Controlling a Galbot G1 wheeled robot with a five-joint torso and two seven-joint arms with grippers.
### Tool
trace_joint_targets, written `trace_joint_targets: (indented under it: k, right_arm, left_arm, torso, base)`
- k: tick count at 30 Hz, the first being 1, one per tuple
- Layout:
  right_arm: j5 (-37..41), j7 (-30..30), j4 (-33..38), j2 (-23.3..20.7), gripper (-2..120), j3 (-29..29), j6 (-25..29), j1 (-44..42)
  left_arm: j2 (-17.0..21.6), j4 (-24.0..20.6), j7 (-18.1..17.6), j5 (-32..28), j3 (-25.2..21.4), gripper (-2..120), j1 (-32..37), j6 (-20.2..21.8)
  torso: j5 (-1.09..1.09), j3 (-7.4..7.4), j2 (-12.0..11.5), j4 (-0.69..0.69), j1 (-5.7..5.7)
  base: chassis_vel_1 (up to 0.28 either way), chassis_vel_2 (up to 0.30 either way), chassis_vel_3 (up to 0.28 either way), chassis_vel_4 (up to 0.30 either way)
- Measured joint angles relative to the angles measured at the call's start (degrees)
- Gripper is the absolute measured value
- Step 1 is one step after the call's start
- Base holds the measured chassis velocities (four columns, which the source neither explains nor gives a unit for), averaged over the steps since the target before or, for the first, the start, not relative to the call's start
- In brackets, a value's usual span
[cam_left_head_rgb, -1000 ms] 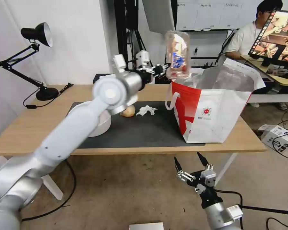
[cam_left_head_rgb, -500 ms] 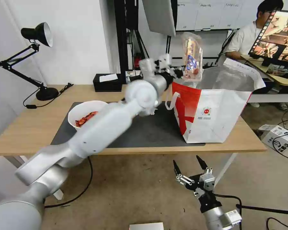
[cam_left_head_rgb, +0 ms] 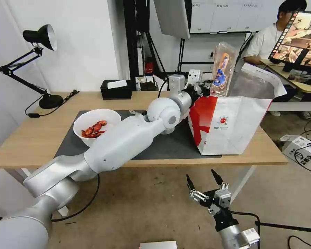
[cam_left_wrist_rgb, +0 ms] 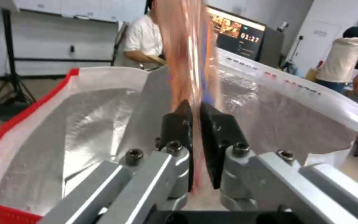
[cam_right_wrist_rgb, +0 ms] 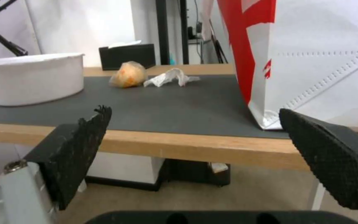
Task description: Pick up the trash from the table and place it into the takeout bag.
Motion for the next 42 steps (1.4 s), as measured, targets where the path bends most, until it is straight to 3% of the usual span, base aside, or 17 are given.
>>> trace_joint_targets:
  k: [3, 8, 11, 20, 22, 23, 26, 30, 32, 33, 35, 36, 37, 38, 39, 42]
  right_arm:
    - [0.03, 0.03, -0.42, 0.04, 100, -0.18, -0.21, 0.3]
    - [0.04, 0.05, -0.48, 0.06, 100, -0.43, -0.4, 0.63]
    - [0.05, 0.05, -0.07, 0.04, 100, -0.75, -0.77, 0.96]
    - [0.04, 0.05, 0.09, 0.0, 100, -1.0, -1.03, 1.14]
    - [0.03, 0.05, 0.31, 0.0, 100, -1.19, -0.96, 1.35]
    - [0.03, 0.05, 0.31, 0.0, 100, -1.19, -0.96, 1.35]
    - [0.03, 0.0, 0.49, -0.03, 100, -1.54, 0.39, 1.64]
    - [-0.15, -0.01, 0.5, -0.05, 100, -1.6, 1.11, 1.73]
    - [-0.28, 0.06, 0.49, -0.08, 100, -1.6, 1.49, 1.92]
    - [-0.28, 0.19, 0.39, -0.32, 100, -1.8, 1.56, 2.33]
    - [-0.28, 0.19, 0.39, -0.32, 100, -1.8, 1.56, 2.33]
    - [-0.28, 0.26, 0.18, -0.58, 100, -2.16, 1.59, 2.82]
    - [-0.29, 0.29, 0.08, -0.67, 100, -2.23, 1.61, 2.89]
    - [-0.33, 0.3, 0.07, -0.7, 100, -2.19, 1.76, 2.87]
    - [-0.33, 0.3, 0.07, -0.7, 100, -2.19, 1.76, 2.87]
    - [-0.54, 0.32, 0.06, -0.52, 100, -1.9, 2.24, 2.72]
  left_arm:
    - [0.38, -0.36, -0.06, -2.46, -0.38, 28, -0.13, 0.18]
    - [1.39, -1.73, -0.99, -4.75, -1.69, 43, 0.51, 0.21]
    - [4.99, -5.48, -1.28, -5.63, -2.95, 58, 2.08, -0.08]
    - [12.69, -13.97, -1.2, -3.82, -7.05, 85, 8.52, -3.37]
    - [18.53, -17.84, 0.99, 1.92, -9.93, 96, 14.48, -5.39]
    - [18.53, -17.84, 0.99, 1.92, -9.93, 96, 14.48, -5.39]
    - [25.03, -20.83, 4.37, 9.44, -13.67, 100, 21.81, -8.0]
    - [27.44, -22.43, 5.63, 12.77, -16.82, 100, 26.0, -9.03]
    - [29.11, -23.91, 6.44, 15.1, -20.15, 100, 30.9, -9.82]
    - [30.63, -26.0, 6.75, 16.66, -24.87, 100, 36.21, -10.1]
    - [30.63, -26.0, 6.75, 16.66, -24.87, 100, 36.21, -10.1]
    - [32.1, -28.55, 6.93, 19.07, -30.26, 100, 44.16, -11.24]
    - [32.51, -29.38, 7.24, 20.82, -32.53, 100, 48.39, -12.21]
    - [32.91, -30.19, 7.64, 23.47, -35.62, 100, 53.54, -14.03]
    - [32.91, -30.19, 7.64, 23.47, -35.62, 100, 53.54, -14.03]
    - [32.58, -31.75, 8.83, 27.56, -41.92, 100, 62.62, -16.14]
  torso:
    - [0.0, 0.0, 0.0, 0.0, 0.0]
    - [0.0, 0.0, 0.0, -0.01, 0.0]
    - [0.0, 0.0, 0.0, 0.0, 0.0]
    - [-0.01, 0.0, 0.0, -0.01, 0.0]
    - [-0.03, 0.0, 0.0, 0.01, 0.0]
    - [-0.03, 0.0, 0.0, 0.01, 0.0]
    - [-0.03, 0.0, 0.0, 0.02, -0.01]
    - [-0.01, -0.01, 0.01, -0.01, 0.0]
    - [-0.01, -0.01, 0.0, -0.01, -0.01]
    - [-0.05, 0.0, 0.0, -0.02, 0.0]
    - [-0.05, 0.0, 0.0, -0.02, 0.0]
    - [0.04, -0.01, 0.01, 0.03, -0.01]
    - [-0.07, -0.01, 0.0, 0.04, -0.01]
    - [0.0, -0.01, 0.01, 0.02, -0.02]
    - [0.0, -0.01, 0.01, 0.02, -0.02]
    - [-0.01, -0.01, 0.01, -0.01, -0.01]
  base:
    - [0.0, 0.0, 0.0, 0.0]
    - [0.0, 0.0, 0.0, 0.0]
    - [0.0, 0.0, 0.0, 0.0]
    - [0.0, 0.0, 0.0, 0.0]
    - [0.0, 0.0, 0.0, 0.0]
    - [0.0, 0.0, 0.0, 0.0]
    - [0.0, 0.0, 0.0, 0.0]
    - [0.0, 0.0, 0.0, 0.0]
    - [0.0, 0.0, 0.0, 0.0]
    - [0.0, 0.0, 0.0, 0.0]
    - [0.0, 0.0, 0.0, 0.0]
    - [0.0, 0.0, 0.0, 0.0]
    - [0.0, 0.0, 0.0, 0.0]
    - [0.0, 0.0, 0.0, 0.0]
    - [0.0, 0.0, 0.0, 0.0]
    - [0.0, 0.0, 0.0, 0.0]
